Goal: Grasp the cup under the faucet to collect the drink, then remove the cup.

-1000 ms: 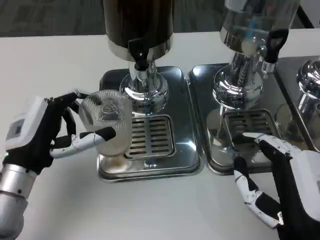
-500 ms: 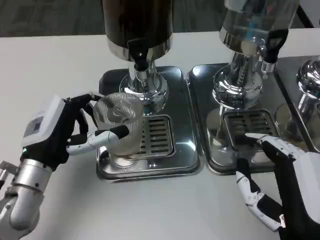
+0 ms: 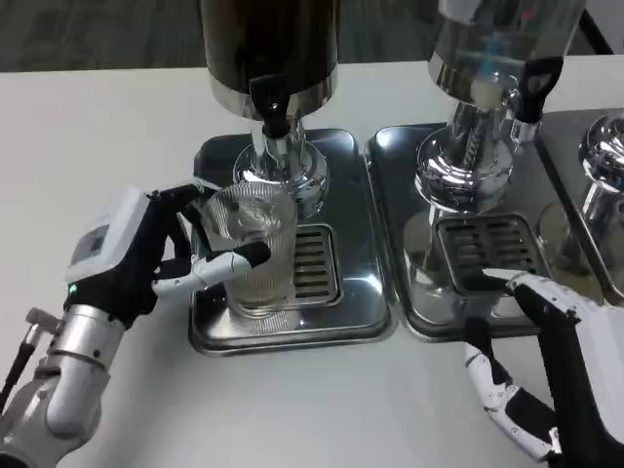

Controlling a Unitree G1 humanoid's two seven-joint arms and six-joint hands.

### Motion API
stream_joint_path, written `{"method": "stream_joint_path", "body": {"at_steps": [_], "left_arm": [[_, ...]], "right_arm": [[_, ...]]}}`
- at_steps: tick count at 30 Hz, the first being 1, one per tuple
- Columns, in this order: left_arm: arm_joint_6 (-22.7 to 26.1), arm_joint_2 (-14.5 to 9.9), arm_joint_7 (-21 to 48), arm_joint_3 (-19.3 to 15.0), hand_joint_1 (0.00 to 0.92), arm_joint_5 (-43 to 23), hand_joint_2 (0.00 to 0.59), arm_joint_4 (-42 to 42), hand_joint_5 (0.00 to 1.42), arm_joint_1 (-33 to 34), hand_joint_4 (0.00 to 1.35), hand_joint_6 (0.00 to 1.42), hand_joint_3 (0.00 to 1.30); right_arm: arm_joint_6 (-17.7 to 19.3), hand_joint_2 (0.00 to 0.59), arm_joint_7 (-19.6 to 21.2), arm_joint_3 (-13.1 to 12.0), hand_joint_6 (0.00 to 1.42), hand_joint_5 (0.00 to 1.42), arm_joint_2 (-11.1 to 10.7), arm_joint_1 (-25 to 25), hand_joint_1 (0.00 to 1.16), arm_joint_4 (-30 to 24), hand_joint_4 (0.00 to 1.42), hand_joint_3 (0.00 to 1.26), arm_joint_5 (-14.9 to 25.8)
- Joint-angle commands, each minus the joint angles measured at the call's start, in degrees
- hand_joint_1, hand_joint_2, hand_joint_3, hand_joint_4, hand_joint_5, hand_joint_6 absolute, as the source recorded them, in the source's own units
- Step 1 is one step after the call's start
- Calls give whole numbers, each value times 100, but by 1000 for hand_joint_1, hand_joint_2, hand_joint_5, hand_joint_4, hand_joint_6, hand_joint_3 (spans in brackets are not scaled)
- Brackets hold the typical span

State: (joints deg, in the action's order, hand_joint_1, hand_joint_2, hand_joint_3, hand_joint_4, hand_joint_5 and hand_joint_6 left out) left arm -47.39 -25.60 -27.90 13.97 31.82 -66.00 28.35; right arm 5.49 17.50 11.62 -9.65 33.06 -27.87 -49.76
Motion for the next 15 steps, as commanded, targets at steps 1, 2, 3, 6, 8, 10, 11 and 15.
{"method": "stream_joint_path", "body": {"at_steps": [1,2,3,6,8,10,11,15], "left_arm": [[4,64,25,19,399,-58,52,-12,1064,233,808,1379,660],[3,80,32,26,399,-61,52,-12,1064,242,808,1379,660],[1,89,38,29,399,-64,52,-14,1064,248,808,1379,660],[8,115,54,37,399,-68,52,-24,1064,269,808,1379,663],[27,138,61,46,399,-62,51,-37,1064,293,808,1379,665],[44,153,62,59,400,-53,51,-51,1064,318,808,1379,666],[55,161,66,66,400,-48,51,-57,1064,331,808,1379,666],[92,198,135,80,398,-61,52,-82,1064,372,808,1379,666]], "right_arm": [[-21,461,-15,-37,307,330,10,79,567,-148,352,433,-32],[-23,460,-14,-36,307,330,13,84,568,-152,352,433,-36],[-27,460,-13,-36,307,330,17,93,568,-159,352,433,-40],[-40,460,-13,-35,307,330,25,119,570,-178,352,433,-49],[-43,461,-11,-32,307,330,29,133,570,-187,352,433,-57],[-47,464,-3,-29,307,330,38,152,568,-200,352,433,-67],[-49,465,-1,-26,307,330,42,158,568,-205,352,433,-73],[-56,467,4,-27,307,330,58,200,565,-232,352,433,-85]]}}
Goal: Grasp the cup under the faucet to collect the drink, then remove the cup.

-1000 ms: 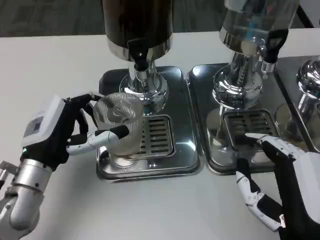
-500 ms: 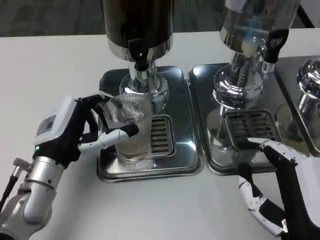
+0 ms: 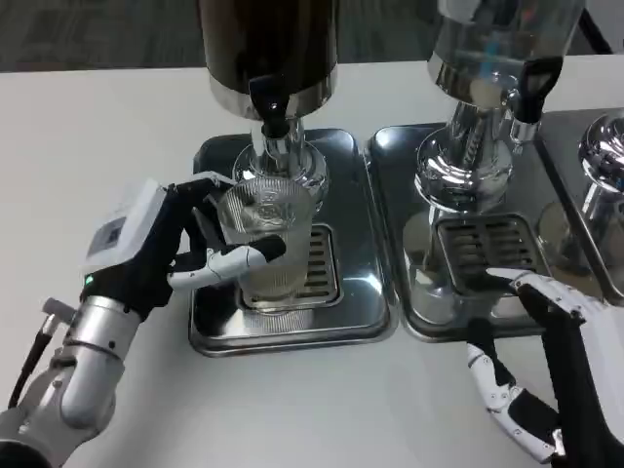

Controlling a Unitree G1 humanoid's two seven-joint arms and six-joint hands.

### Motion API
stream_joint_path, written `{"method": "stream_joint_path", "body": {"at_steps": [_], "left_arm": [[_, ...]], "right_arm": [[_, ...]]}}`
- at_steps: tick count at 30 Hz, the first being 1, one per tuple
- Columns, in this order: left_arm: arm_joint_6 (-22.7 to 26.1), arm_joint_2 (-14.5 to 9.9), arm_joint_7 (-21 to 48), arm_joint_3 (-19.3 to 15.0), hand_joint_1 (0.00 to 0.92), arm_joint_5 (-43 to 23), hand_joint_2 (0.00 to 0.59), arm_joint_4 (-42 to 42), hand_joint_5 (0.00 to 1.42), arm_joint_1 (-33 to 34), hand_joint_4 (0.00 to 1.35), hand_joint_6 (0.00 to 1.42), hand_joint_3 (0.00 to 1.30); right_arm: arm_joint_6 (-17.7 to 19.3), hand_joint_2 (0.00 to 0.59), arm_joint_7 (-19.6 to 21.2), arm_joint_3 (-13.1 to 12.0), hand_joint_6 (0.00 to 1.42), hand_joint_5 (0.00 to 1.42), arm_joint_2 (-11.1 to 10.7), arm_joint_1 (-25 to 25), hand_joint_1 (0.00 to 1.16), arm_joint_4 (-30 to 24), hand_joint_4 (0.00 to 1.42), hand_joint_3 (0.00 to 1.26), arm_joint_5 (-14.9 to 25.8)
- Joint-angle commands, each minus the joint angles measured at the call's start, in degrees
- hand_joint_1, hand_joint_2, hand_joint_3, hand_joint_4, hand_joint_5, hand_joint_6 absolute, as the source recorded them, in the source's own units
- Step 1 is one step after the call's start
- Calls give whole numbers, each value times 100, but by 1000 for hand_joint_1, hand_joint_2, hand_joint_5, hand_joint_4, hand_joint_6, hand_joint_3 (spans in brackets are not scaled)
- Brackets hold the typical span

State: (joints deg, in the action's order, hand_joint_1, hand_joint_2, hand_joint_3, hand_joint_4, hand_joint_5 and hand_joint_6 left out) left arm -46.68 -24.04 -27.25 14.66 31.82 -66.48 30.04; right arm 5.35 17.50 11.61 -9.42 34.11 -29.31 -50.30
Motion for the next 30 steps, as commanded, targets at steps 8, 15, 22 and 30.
{"method": "stream_joint_path", "body": {"at_steps": [8,15,22,30], "left_arm": [[145,77,297,22,339,-86,56,-97,1017,234,740,1311,567],[219,57,531,-13,211,-183,47,-122,999,217,703,1237,473],[279,12,645,-4,150,-249,37,-111,964,199,680,1201,423],[261,-38,678,-11,116,-287,34,-81,947,153,661,1184,390]], "right_arm": [[-52,469,-2,-34,307,330,49,137,563,-114,352,433,-42],[-55,468,-25,-27,307,330,43,121,562,-91,352,433,-17],[-55,469,-38,-16,316,333,43,61,560,-48,352,433,6],[-52,460,-41,-5,321,340,40,36,568,-3,361,438,34]]}}
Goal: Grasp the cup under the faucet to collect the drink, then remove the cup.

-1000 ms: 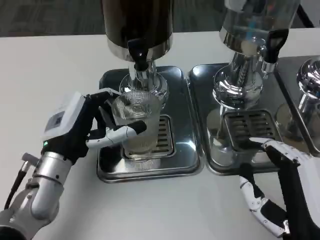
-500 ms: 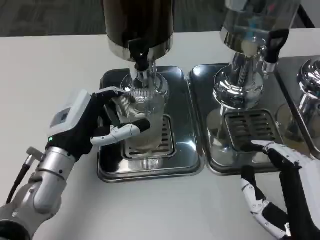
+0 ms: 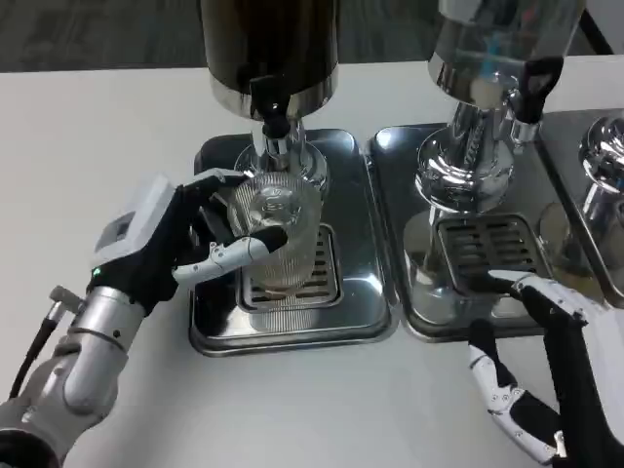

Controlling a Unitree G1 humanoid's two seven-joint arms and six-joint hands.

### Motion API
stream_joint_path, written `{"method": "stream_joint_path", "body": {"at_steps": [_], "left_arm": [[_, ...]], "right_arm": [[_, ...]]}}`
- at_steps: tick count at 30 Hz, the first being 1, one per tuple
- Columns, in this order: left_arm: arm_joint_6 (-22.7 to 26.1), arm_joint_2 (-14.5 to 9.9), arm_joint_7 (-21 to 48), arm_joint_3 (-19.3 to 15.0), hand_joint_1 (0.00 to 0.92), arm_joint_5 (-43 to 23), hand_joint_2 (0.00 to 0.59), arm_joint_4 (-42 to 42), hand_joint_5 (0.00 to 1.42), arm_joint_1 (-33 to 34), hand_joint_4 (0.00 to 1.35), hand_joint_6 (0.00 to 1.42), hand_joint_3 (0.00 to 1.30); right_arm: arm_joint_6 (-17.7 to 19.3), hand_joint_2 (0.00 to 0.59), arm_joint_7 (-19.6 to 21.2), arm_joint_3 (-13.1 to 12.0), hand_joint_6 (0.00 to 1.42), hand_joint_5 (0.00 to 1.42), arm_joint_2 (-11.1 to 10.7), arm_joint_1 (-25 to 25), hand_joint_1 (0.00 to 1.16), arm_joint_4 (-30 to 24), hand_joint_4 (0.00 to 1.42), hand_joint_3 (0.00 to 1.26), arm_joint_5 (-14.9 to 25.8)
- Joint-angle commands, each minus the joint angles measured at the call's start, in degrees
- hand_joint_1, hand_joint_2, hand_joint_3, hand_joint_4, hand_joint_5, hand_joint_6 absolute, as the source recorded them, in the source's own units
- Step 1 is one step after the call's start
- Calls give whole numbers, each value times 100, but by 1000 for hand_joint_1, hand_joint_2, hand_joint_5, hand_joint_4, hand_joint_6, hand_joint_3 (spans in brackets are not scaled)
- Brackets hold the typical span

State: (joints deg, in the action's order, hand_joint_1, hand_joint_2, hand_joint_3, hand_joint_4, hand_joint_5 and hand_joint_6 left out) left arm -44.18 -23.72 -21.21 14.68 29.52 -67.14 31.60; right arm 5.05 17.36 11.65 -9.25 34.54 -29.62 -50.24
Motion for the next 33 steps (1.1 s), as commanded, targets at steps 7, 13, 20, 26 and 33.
{"method": "stream_joint_path", "body": {"at_steps": [7,13,20,26,33], "left_arm": [[-70,-122,138,-42,99,-108,28,47,937,-49,645,1184,384],[-140,-182,173,-67,95,-160,25,106,920,-113,643,1165,378],[-303,-336,175,-112,70,-239,15,276,919,-271,628,1162,364],[-597,-621,215,-238,63,-371,17,582,917,-542,628,1162,362],[-1007,-1142,137,-502,61,-378,18,1240,894,-1002,620,1162,349]], "right_arm": [[-17,459,-27,5,321,340,26,-54,571,80,361,440,59],[-9,459,-16,24,325,341,25,-87,573,116,361,441,68],[8,459,-16,15,327,349,10,-118,574,131,361,441,97],[9,459,-30,35,328,354,10,-230,575,171,361,441,107],[-31,460,-58,48,328,355,40,-435,577,197,361,441,74]]}}
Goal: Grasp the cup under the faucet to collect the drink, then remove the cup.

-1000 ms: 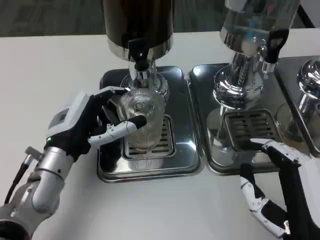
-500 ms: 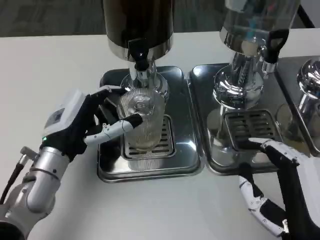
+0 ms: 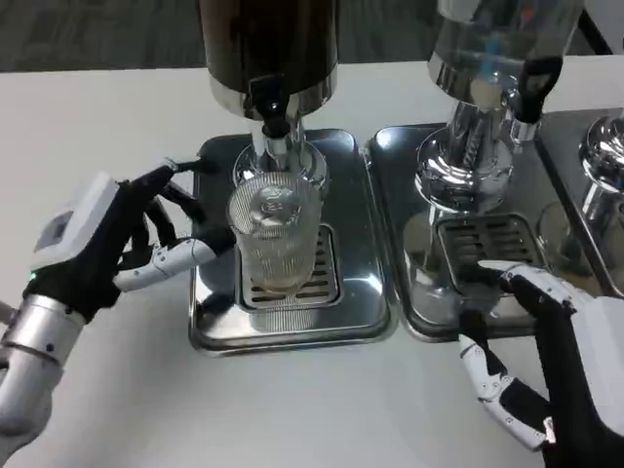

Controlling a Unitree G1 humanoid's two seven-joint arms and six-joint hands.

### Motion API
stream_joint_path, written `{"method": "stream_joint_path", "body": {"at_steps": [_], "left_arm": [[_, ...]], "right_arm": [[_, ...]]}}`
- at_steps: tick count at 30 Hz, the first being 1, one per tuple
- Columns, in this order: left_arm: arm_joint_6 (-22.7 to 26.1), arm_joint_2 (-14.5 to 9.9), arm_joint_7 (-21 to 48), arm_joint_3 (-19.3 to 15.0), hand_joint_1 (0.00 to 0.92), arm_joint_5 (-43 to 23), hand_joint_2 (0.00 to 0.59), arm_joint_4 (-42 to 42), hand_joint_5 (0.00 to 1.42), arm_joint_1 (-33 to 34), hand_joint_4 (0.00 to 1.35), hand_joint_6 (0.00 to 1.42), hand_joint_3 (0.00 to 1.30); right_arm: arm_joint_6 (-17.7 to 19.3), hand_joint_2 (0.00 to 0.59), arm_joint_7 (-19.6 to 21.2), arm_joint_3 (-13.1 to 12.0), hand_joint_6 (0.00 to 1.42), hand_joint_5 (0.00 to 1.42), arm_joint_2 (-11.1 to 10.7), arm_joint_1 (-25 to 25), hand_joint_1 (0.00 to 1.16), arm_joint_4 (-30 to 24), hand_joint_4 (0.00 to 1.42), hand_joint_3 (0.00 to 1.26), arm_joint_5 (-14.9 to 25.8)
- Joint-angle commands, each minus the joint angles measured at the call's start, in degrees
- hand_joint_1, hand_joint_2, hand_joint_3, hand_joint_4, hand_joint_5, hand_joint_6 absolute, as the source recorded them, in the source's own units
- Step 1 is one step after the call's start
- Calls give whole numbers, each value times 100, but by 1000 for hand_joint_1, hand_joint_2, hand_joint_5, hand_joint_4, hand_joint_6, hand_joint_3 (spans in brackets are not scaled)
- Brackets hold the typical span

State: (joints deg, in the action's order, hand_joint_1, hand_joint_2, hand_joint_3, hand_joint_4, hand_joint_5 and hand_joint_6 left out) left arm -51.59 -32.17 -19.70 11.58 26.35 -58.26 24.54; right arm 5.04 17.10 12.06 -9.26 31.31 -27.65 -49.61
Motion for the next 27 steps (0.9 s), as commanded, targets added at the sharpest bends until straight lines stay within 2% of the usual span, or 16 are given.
{"method": "stream_joint_path", "body": {"at_steps": [1,6,8,12,13,18,21,22,27], "left_arm": [[-307,-345,17,-255,60,-94,18,431,885,-362,609,1162,348],[-594,-631,523,-639,62,-666,20,749,807,-697,549,1126,366],[-681,-647,886,-785,47,-1061,57,808,731,-778,515,1055,397],[-867,-769,1705,-1132,16,-2025,64,1069,675,-919,505,995,427],[-861,-816,1933,-1204,9,-2240,62,1180,580,-928,441,862,426],[-531,-862,3365,-1483,0,-3559,66,1670,498,-869,404,700,409],[552,-840,5054,-1669,0,-4964,64,2034,466,-596,396,602,417],[826,-828,5438,-1739,0,-5246,63,2088,464,-522,396,595,418],[2484,-864,7287,-1988,0,-6058,56,1945,359,112,303,448,390]], "right_arm": [[-36,461,-35,6,328,356,48,-130,578,4,361,441,8],[-52,464,-25,19,328,356,90,-184,582,38,361,441,-12],[-52,465,-26,28,328,356,102,-201,583,53,361,441,-14],[-49,466,-10,60,328,356,133,-260,586,121,361,444,-27],[-45,466,-4,72,328,356,142,-282,586,143,361,444,-28],[-25,466,23,102,330,356,180,-342,588,210,361,446,-31],[-22,466,45,123,338,356,210,-374,590,245,371,446,-33],[-24,466,56,132,339,356,223,-383,591,257,373,447,-36],[-23,466,108,185,330,364,276,-431,592,317,375,447,-34]]}}
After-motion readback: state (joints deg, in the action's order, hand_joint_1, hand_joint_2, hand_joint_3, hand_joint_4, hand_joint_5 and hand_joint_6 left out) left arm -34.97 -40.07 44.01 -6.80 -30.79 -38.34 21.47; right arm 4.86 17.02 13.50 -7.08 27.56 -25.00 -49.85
